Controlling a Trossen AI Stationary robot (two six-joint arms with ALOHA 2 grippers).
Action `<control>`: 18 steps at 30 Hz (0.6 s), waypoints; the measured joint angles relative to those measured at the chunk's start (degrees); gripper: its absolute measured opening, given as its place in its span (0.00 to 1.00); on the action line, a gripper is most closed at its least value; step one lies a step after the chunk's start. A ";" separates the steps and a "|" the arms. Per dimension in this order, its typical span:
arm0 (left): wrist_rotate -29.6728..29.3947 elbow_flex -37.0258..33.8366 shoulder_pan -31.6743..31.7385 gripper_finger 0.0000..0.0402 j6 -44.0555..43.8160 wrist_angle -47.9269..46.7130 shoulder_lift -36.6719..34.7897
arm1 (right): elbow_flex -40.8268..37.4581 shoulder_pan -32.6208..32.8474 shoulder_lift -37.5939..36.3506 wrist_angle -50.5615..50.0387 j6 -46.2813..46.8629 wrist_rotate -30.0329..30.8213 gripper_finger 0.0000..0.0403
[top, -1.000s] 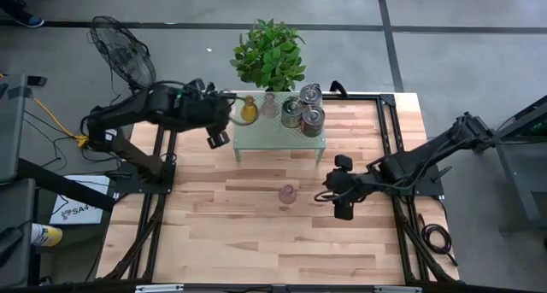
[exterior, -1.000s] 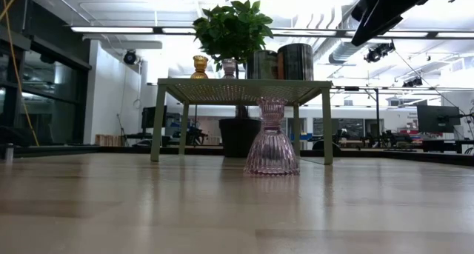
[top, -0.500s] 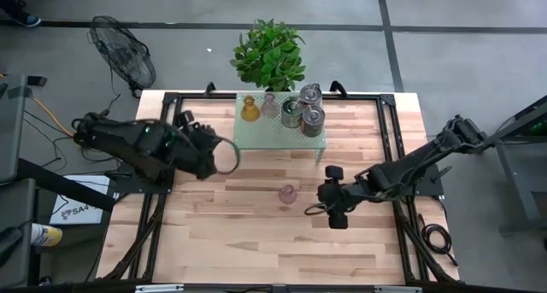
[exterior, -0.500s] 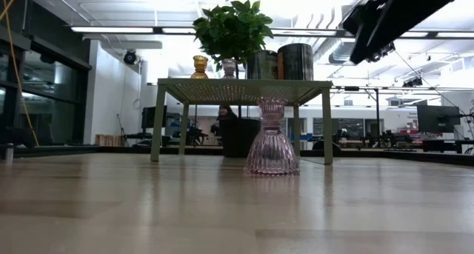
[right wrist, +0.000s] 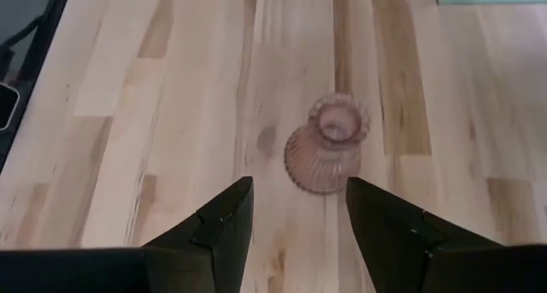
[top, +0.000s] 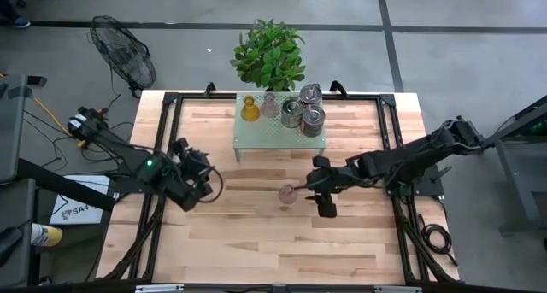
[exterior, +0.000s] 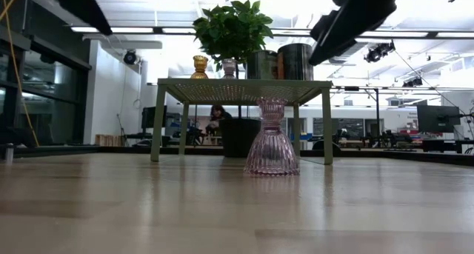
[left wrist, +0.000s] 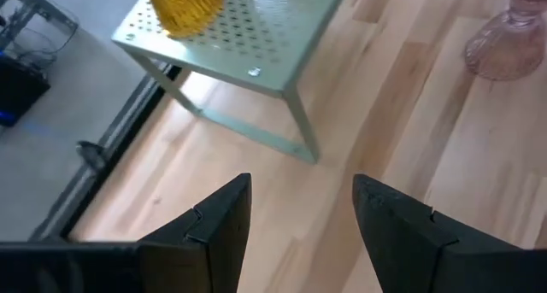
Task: Pick & Place candle stick holders
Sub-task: Align the pink glass candle holder with the other glass candle holder on the shelf
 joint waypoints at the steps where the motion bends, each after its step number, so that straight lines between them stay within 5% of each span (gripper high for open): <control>1: -0.62 -1.95 -0.68 0.49 -0.45 2.15 -0.39 | 0.00 -0.42 0.00 0.31 -0.46 -0.32 0.45; 7: -3.48 -11.47 -2.90 0.49 2.50 19.70 -0.57 | 0.02 -1.16 0.00 1.31 -2.00 -0.49 0.45; 18: 3.11 -18.50 -1.83 0.49 32.88 58.87 2.57 | 0.02 0.23 0.00 -3.06 1.00 3.90 0.45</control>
